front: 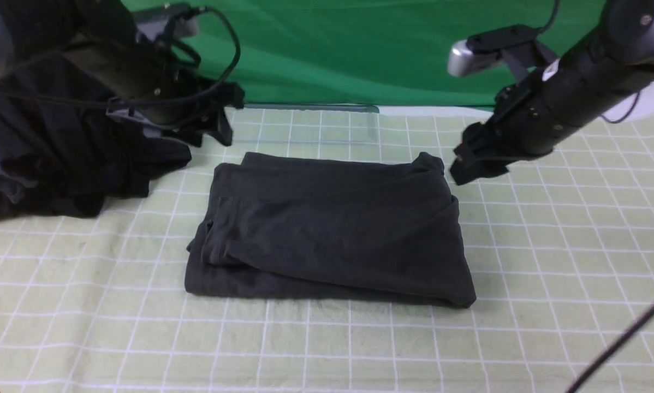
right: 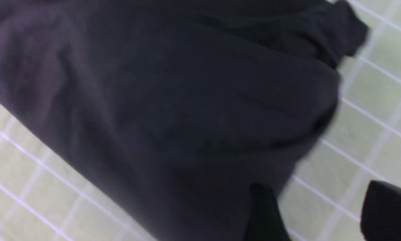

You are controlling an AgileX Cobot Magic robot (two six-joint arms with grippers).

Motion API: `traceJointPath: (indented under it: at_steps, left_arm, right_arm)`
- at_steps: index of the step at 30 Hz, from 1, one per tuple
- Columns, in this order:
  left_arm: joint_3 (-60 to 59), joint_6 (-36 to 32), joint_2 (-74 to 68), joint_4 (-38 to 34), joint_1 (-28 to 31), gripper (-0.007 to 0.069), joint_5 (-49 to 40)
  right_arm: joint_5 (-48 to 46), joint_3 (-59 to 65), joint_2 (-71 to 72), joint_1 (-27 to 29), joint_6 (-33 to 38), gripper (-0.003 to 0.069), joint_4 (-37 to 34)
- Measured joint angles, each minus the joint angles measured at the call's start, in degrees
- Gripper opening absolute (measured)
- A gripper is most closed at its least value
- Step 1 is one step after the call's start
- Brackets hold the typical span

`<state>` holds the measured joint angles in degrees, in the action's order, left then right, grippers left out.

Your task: Fold a long-sleeved shirt over a green coffee tablecloth.

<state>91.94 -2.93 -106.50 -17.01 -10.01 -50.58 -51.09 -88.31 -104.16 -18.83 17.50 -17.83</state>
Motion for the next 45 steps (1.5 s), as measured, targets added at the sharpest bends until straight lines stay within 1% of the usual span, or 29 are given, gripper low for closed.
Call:
traceJointPath:
  at_steps: [3, 5, 6, 7, 8, 9, 14, 17, 19, 21, 22, 23, 24, 25, 27, 33, 43, 45]
  left_arm:
    - [-0.5, -3.4, 0.3, -1.9, -2.6, 0.0190, -3.1]
    - [-2.5, -4.1, 0.3, -1.9, -5.7, 0.0078, -3.4]
    - [-3.0, -4.1, 0.3, -1.9, -6.3, 0.0062, -3.3]
    - [-4.9, -4.3, 0.3, -1.7, -8.2, 0.0025, -2.3]
    - [-5.5, -4.3, 0.3, -1.7, -8.7, 0.0022, -2.1]
    - [-7.8, -4.0, 0.3, -1.6, -10.7, 0.0003, 0.9]
    - [-13.2, -2.8, -0.5, -1.5, -15.8, -0.0007, 10.1]
    - [-13.7, -2.8, -2.2, -1.6, -17.5, -0.0007, 11.9]
    - [-13.8, -2.7, -5.2, -2.2, -18.6, -0.0007, 13.2]
    - [-13.9, -2.5, -6.9, -2.3, -18.6, -0.0007, 13.5]
    - [-13.9, -2.4, -7.3, -2.3, -18.6, -0.0007, 13.6]
    - [-14.0, -2.2, -8.6, -2.3, -18.6, -0.0007, 14.0]
    - [-14.0, -2.1, -8.7, -2.3, -18.6, -0.0007, 14.1]
    - [-13.9, -2.0, -8.8, -2.2, -18.6, -0.0007, 14.2]
    - [-13.9, -2.0, -8.9, -1.9, -18.6, -0.0007, 14.5]
    - [-13.6, -1.8, -9.2, -1.8, -18.6, -0.0006, 15.9]
    - [-13.6, -1.5, -9.4, -1.8, -18.6, -0.0004, 17.6]
    - [-13.6, -1.4, -9.3, -1.7, -18.6, -0.0004, 17.8]
  right_arm:
    - [0.1, -4.4, -4.9, 0.0, 1.6, 0.0402, -2.2]
    - [0.3, -8.1, -8.6, 0.0, 1.8, 0.0404, -2.3]
    - [0.3, -8.7, -9.0, 0.0, 1.8, 0.0404, -2.2]
    - [0.3, -11.0, -11.9, 0.0, 1.7, 0.0405, -1.3]
    - [0.3, -11.3, -12.2, 0.0, 1.7, 0.0405, -1.3]
    - [0.3, -13.1, -14.3, 0.0, 1.6, 0.0406, -0.2]
    - [0.1, -15.1, -18.4, 0.0, 1.5, 0.0406, 0.9]
    - [0.0, -15.2, -19.6, 0.0, 1.5, 0.0402, 0.9]
    - [0.4, -15.4, -20.3, 0.0, 1.5, 0.0303, 0.9]
    - [1.2, -15.4, -20.3, 0.0, 1.6, 0.0158, 1.0]
    - [1.3, -15.4, -20.3, 0.0, 1.6, 0.0144, 1.0]
    - [1.8, -15.7, -20.3, 0.0, 1.6, 0.0060, 0.9]
    - [1.8, -15.8, -20.3, 0.0, 1.6, 0.0060, 0.9]
    - [1.8, -16.2, -20.4, 0.0, 1.6, 0.0041, 0.9]
    - [1.8, -17.2, -20.4, 0.0, 1.7, 0.0038, 1.2]
    - [3.6, -18.9, -20.5, 0.0, -0.6, 0.0038, 3.8]
    - [8.1, -18.9, -21.1, 0.2, -1.7, 0.0041, 4.1]
    - [8.8, -18.9, -21.1, 0.2, -2.2, 0.0053, 4.1]
